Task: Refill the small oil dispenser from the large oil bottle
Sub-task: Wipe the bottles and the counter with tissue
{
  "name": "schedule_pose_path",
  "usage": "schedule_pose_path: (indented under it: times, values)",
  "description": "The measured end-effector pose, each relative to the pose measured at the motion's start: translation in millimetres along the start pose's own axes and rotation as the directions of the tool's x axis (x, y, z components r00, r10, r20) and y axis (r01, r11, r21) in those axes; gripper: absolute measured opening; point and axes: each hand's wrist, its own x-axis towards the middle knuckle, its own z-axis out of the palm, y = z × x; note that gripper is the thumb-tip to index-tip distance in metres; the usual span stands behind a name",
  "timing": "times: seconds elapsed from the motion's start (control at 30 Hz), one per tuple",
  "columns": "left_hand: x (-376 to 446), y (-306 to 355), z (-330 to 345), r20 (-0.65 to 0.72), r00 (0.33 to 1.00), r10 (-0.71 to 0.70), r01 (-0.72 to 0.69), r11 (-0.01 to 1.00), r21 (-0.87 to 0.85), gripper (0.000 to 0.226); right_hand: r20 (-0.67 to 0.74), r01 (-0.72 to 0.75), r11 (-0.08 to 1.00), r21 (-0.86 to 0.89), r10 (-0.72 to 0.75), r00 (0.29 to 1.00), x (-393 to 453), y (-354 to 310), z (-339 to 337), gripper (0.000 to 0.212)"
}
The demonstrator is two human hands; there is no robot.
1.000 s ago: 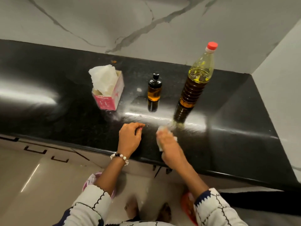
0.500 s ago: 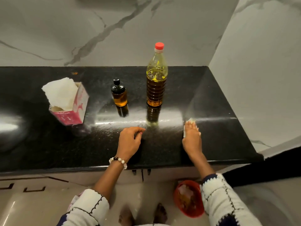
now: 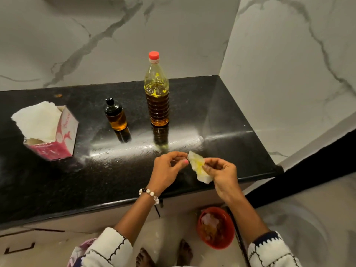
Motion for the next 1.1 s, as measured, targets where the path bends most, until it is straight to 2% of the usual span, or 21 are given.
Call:
schedule_pose_path:
  times: [0.1, 0.2, 0.27, 0.33, 0.4, 0.5, 0.57, 0.63, 0.7, 0.77, 0.87, 0.97, 1.1]
  values:
    - [-6.7, 20.7, 18.8, 0.092, 0.994, 0.065, -0.058, 0.995, -0.077, 0.042, -0.016, -0.097, 0.949, 0.300, 0.107, 0.994, -5.4, -19.5, -1.9, 0.019]
    - [-10.1, 34.0, 33.6, 0.115, 0.988, 0.099, -0.083, 0.987, -0.135, 0.055, -0.056, -0.076, 0.948, 0.310, 0.098, 0.994, -16.2, -33.1, 3.0, 0.028]
    - [-12.4, 41.4, 42.4, 0.118, 0.987, 0.111, -0.093, 0.985, -0.144, 0.056, -0.157, 0.016, 0.978, 0.208, 0.017, 0.988, -26.3, -38.3, 4.0, 0.028]
    - [-16.3, 48.4, 49.8, 0.086, 0.989, 0.123, -0.111, 0.985, -0.132, 0.049, -0.216, 0.094, 0.992, 0.089, -0.073, 0.974, -35.1, -39.2, 2.5, 0.015]
    - [-18.2, 52.5, 55.7, 0.019, 0.995, 0.098, -0.095, 0.987, -0.127, 0.033, -0.217, 0.132, 0.991, -0.026, -0.134, 0.967, -44.1, -37.7, -2.8, 0.010]
    - [-17.9, 53.1, 62.3, 0.007, 1.000, -0.021, 0.022, 0.973, -0.229, 0.015, -0.138, 0.198, 0.957, -0.214, -0.230, 0.963, -58.9, -35.0, -17.2, 0.020]
    - [-17.2, 53.0, 65.9, 0.086, 0.993, -0.084, 0.102, 0.968, -0.229, 0.009, -0.052, 0.336, 0.863, -0.378, -0.382, 0.923, -67.8, -31.9, -29.6, 0.032]
    - [-17.8, 55.7, 69.1, 0.237, 0.964, -0.120, 0.182, 0.948, -0.262, 0.007, 0.053, 0.462, 0.711, -0.530, -0.516, 0.855, -72.5, -27.7, -41.0, 0.039]
    - [-18.0, 58.3, 72.7, 0.374, 0.922, -0.097, 0.223, 0.925, -0.309, 0.009, 0.126, 0.515, 0.614, -0.598, -0.563, 0.817, -73.3, -24.2, -50.7, 0.044]
    - [-19.6, 60.3, 78.2, 0.457, 0.884, -0.104, 0.309, 0.863, -0.401, 0.014, 0.156, 0.529, 0.529, -0.663, -0.593, 0.790, -72.6, -18.7, -60.2, 0.048]
    - [-25.2, 62.2, 90.7, 0.504, 0.829, -0.243, 0.525, 0.649, -0.550, 0.018, 0.158, 0.522, 0.387, -0.760, -0.669, 0.726, -73.8, -9.3, -72.5, 0.040]
    - [-32.5, 61.4, 108.0, 0.518, 0.760, -0.393, 0.650, 0.463, -0.602, 0.013, 0.103, 0.493, 0.385, -0.780, -0.698, 0.709, -80.1, -8.4, -82.6, 0.018]
    - [-35.2, 49.8, 129.0, 0.519, 0.717, -0.465, 0.695, 0.430, -0.576, 0.013, 0.048, 0.392, 0.420, -0.819, -0.630, 0.775, -85.1, 5.7, -89.5, 0.013]
